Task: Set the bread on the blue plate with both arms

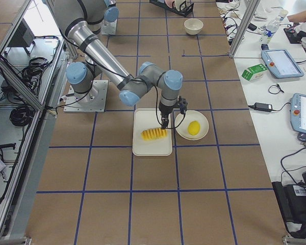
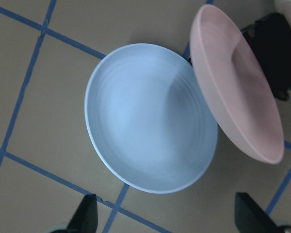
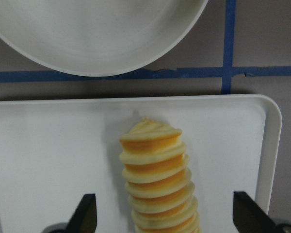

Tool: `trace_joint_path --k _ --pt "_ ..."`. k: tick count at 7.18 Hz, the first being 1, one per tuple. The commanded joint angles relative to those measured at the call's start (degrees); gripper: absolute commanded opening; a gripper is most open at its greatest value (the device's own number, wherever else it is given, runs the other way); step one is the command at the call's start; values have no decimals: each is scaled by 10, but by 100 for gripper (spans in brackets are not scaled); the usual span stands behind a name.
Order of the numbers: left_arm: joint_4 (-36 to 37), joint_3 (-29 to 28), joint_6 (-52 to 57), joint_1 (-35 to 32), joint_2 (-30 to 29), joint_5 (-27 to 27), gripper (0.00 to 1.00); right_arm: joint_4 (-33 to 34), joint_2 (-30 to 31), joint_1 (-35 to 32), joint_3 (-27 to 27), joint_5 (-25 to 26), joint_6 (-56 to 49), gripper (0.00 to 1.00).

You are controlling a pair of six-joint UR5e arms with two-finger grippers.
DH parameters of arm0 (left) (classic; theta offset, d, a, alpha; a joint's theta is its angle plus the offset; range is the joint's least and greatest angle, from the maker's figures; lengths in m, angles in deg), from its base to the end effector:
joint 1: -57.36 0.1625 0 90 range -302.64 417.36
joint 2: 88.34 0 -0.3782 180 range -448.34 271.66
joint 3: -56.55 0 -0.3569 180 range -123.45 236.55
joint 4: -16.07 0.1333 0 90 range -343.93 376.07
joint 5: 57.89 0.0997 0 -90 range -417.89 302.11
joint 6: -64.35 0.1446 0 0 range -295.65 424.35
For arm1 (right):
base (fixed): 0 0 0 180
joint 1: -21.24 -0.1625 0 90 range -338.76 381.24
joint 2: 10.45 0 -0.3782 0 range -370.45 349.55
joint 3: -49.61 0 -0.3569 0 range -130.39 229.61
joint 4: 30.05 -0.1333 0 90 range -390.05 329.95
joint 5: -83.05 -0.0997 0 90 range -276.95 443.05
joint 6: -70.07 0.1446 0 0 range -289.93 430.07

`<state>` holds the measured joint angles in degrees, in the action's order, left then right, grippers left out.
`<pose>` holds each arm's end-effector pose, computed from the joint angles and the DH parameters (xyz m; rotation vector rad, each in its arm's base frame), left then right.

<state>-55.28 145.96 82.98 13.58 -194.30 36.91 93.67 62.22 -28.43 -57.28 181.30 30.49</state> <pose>0.3175 -0.4721 0.2934 -0.7285 2.9516 -0.0052 -0.2418 -0.4587 0.1789 -0.0189 -3.0331 -0.1506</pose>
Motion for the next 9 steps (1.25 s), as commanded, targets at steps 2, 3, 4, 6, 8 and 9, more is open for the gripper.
trace_joint_path --k 2,3,4,6,8,9 --pt "28 1 -37 10 -53 36 97 17 -49 24 -3 -2 -18 100" --pt "29 -1 -53 10 -64 48 88 18 -51 24 -10 0 -20 100" --pt "29 -4 -54 10 -72 64 87 13 -51 24 -19 1 -20 100" --pt "28 0 -57 11 -79 88 71 9 -51 24 -34 5 -45 100" --pt "27 -1 -58 10 -80 87 29 14 -56 24 -37 5 -59 100" --pt "27 -1 -55 11 -80 88 7 20 -67 25 -33 2 -58 96"
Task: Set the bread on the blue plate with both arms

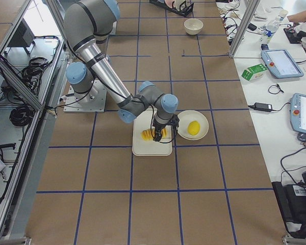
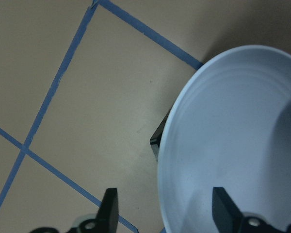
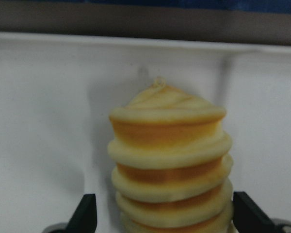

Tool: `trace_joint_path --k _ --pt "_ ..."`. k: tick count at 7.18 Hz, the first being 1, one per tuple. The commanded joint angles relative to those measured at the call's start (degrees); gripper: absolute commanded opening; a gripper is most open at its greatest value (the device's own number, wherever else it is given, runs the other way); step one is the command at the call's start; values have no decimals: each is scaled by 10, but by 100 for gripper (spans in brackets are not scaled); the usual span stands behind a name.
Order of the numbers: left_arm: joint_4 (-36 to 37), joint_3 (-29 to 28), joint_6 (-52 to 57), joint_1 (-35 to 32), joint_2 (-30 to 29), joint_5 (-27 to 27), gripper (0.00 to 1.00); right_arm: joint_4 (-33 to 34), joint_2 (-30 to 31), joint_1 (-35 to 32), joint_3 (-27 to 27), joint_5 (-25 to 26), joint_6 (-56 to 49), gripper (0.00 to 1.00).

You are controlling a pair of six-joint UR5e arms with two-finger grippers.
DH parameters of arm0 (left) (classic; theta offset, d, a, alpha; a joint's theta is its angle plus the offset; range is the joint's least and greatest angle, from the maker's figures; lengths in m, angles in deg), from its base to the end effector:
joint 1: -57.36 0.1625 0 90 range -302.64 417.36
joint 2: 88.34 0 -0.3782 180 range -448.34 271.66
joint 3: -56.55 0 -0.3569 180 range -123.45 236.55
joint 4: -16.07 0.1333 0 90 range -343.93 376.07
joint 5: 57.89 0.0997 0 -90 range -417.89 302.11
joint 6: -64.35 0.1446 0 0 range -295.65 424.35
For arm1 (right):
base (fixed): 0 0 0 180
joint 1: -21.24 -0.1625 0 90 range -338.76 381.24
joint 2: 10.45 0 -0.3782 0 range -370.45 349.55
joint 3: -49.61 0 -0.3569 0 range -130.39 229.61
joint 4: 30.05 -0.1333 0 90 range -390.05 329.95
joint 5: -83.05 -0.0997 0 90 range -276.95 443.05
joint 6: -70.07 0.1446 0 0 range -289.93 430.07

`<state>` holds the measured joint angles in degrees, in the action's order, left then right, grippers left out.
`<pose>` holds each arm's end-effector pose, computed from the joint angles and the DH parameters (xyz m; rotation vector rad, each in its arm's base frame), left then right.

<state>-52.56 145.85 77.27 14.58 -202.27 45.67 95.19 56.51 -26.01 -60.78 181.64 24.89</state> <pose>0.3556 -0.4645 0.2237 -0.8630 2.8159 0.2168 -0.2475 -0.4324 0.1095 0.0828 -3.1151 -0.3230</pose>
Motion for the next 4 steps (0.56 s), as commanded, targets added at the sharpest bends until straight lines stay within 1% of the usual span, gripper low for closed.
trace_joint_path --k 1,2,4 --pt "0 0 4 1 0 1 0 3 -8 0 3 4 1 44" --pt "-2 0 4 1 2 1 0 -3 -3 1 5 5 3 1" --pt "-9 -10 7 0 16 7 0 -6 10 1 7 4 1 0"
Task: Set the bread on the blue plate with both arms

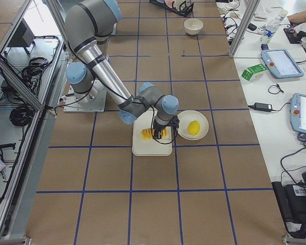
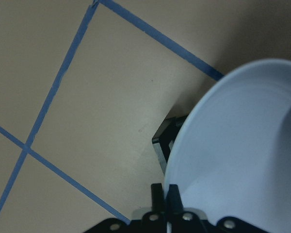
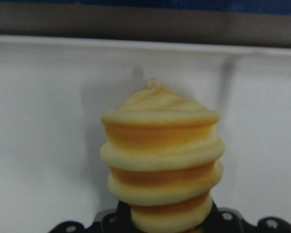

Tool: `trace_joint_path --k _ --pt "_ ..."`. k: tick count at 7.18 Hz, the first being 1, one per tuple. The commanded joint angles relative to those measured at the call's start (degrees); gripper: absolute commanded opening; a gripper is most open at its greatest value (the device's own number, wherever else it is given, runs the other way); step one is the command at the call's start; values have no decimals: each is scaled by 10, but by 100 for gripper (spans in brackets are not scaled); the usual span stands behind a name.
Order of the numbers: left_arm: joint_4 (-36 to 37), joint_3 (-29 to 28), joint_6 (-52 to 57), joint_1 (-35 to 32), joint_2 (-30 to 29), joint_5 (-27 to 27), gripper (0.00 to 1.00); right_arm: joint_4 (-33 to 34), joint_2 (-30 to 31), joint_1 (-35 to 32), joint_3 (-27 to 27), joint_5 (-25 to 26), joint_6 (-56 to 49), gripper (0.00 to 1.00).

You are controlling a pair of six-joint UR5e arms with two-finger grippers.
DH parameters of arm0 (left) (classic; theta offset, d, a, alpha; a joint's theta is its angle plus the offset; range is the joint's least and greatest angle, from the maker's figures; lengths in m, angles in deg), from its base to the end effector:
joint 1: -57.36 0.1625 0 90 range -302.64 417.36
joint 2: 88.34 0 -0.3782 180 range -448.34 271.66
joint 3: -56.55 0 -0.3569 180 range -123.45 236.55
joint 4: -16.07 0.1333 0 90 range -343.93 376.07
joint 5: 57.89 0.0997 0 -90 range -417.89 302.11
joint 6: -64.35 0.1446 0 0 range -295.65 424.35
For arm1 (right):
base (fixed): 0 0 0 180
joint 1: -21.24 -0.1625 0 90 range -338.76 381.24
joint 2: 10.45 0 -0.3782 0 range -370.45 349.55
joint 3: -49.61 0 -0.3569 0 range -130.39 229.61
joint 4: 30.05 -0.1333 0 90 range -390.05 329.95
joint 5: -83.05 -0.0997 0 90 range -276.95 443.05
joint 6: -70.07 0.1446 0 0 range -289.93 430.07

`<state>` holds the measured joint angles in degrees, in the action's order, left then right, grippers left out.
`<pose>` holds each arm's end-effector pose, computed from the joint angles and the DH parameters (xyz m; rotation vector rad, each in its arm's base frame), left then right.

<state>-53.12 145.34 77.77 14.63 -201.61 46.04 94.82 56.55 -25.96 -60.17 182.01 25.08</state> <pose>0.3569 -0.4637 0.2334 -0.8508 2.8095 0.2088 -0.2508 -0.4339 0.1130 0.0762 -3.1069 -0.3237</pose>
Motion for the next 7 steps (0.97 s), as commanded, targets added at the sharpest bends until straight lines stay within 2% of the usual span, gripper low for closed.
trace_joint_path --k 1,2,4,5,6,7 --pt "-11 -8 3 0 17 31 0 -13 38 -4 1 -2 1 0" --pt "-45 -8 5 7 32 50 0 -42 70 -6 1 -9 5 0" --pt "-198 -32 5 24 63 51 0 -47 105 -40 1 -7 7 0" --pt "-239 -35 5 22 78 43 0 -56 121 -44 1 -10 7 0" --pt "-325 -32 -2 17 95 29 0 -66 130 -51 11 -17 7 0" --pt "-390 -23 -5 16 110 -28 0 -107 138 -77 33 -23 16 0"
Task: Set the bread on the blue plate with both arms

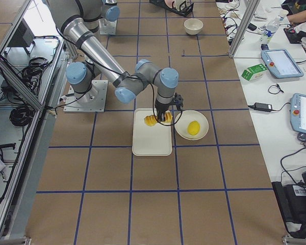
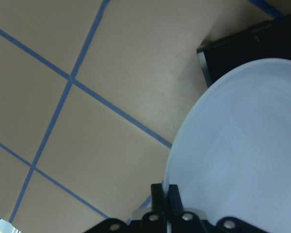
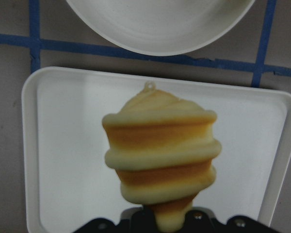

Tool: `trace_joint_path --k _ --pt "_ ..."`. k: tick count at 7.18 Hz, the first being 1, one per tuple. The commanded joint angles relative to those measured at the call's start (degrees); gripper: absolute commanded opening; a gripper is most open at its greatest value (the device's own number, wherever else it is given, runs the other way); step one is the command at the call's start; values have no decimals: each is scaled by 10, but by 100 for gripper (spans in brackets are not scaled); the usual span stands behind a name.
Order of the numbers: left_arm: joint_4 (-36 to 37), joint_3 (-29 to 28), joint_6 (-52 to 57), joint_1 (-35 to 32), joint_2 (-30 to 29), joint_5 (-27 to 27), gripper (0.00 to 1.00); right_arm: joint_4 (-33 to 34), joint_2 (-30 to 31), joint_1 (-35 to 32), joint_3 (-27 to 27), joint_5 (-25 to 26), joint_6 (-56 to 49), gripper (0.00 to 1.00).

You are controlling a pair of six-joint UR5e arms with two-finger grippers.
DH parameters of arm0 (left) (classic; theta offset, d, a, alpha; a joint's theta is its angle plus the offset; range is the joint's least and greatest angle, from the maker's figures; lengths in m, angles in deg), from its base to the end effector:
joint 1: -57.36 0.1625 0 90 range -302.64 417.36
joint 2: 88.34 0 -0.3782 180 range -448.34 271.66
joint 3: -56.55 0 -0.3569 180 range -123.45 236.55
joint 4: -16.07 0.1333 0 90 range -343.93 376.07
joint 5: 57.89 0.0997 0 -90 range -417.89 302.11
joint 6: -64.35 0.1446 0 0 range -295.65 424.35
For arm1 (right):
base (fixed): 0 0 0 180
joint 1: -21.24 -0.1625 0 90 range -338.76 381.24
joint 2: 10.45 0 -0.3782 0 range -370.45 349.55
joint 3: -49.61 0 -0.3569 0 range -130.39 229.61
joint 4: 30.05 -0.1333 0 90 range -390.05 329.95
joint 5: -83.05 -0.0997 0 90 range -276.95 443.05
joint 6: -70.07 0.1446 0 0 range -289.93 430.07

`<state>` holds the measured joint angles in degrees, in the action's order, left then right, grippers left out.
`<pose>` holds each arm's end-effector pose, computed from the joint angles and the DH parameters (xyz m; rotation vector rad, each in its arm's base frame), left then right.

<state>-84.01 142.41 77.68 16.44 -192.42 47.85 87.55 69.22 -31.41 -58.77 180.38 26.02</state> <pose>0.3083 -0.3918 0.3028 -0.8553 2.8917 0.6710 -0.1985 -0.4495 0.2178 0.1803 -3.0482 -0.1500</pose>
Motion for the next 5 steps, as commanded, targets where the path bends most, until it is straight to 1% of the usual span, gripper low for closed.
trace_joint_path --k 1,2,3,4,5 --pt "-134 19 -3 -4 30 -101 0 -91 19 -63 50 -13 60 0" --pt "-154 48 0 -13 45 -165 0 -158 34 -94 81 -15 103 0" --pt "-153 86 2 -46 65 -211 0 -203 40 -122 111 -28 146 0" --pt "-144 105 3 -117 83 -261 0 -237 42 -158 140 -31 188 0" --pt "-109 107 -6 -203 95 -310 0 -255 47 -203 166 -32 236 0"
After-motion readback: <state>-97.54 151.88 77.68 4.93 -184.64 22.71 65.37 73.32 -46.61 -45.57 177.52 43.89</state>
